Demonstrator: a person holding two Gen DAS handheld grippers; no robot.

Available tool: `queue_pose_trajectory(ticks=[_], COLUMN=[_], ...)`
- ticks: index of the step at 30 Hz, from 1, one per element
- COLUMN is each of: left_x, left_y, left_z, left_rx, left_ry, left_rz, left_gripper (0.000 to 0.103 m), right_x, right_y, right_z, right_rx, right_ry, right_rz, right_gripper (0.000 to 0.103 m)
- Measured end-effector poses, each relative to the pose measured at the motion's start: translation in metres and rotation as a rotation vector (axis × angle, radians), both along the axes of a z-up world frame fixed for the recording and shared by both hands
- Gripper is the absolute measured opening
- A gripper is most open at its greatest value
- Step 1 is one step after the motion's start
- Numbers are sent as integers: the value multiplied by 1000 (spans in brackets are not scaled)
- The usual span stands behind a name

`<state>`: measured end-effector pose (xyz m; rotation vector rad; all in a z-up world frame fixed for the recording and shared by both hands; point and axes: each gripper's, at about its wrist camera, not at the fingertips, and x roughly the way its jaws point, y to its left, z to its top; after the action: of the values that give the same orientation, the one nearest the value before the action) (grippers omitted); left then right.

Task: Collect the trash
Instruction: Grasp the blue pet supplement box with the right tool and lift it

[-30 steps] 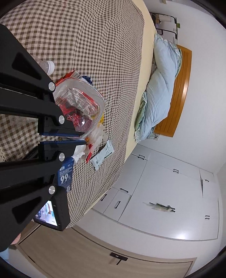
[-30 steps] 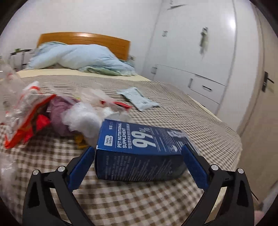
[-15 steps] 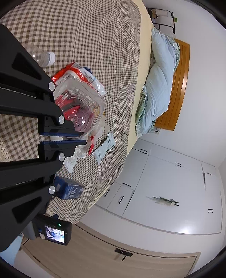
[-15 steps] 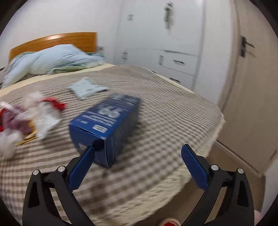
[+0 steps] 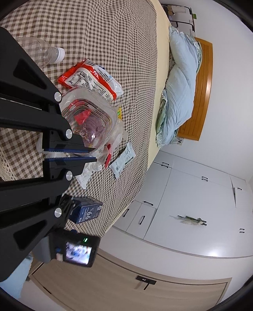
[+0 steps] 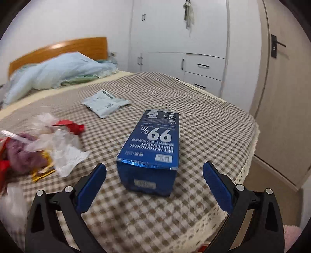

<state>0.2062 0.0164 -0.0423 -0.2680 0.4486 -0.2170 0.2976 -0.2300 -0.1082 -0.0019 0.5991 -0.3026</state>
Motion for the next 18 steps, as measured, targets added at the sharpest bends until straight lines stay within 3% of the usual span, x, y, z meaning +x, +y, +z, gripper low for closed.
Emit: queue_pose_trajectory(ticks=[5, 8, 10, 11, 14, 18], left_x=[-1, -3, -4, -4, -4, -4], left_y=[5, 6, 5, 4, 3, 1], left_z=[-1, -1, -1, -1, -1, -2], left_rx=[-5, -8, -6, -5, -3, 3], left_ry=[-2, 0, 0, 0, 1, 2], left_rz=[4, 6, 5, 4, 3, -1], left_gripper=[1, 1, 1, 1, 1, 1], right_x=[14, 5, -1, -5, -9, -18], right_y=[-15, -26, -32, -34, -42, -50], right_z=[-17, -23, -20, -19, -17, -13], right_rx=[74, 127, 141, 130, 153, 112], right_ry=[82, 41, -2, -17, -35, -59], right_rz=[-73, -78, -65, -68, -28, 15], right_gripper=[96, 96, 81, 60, 60, 59])
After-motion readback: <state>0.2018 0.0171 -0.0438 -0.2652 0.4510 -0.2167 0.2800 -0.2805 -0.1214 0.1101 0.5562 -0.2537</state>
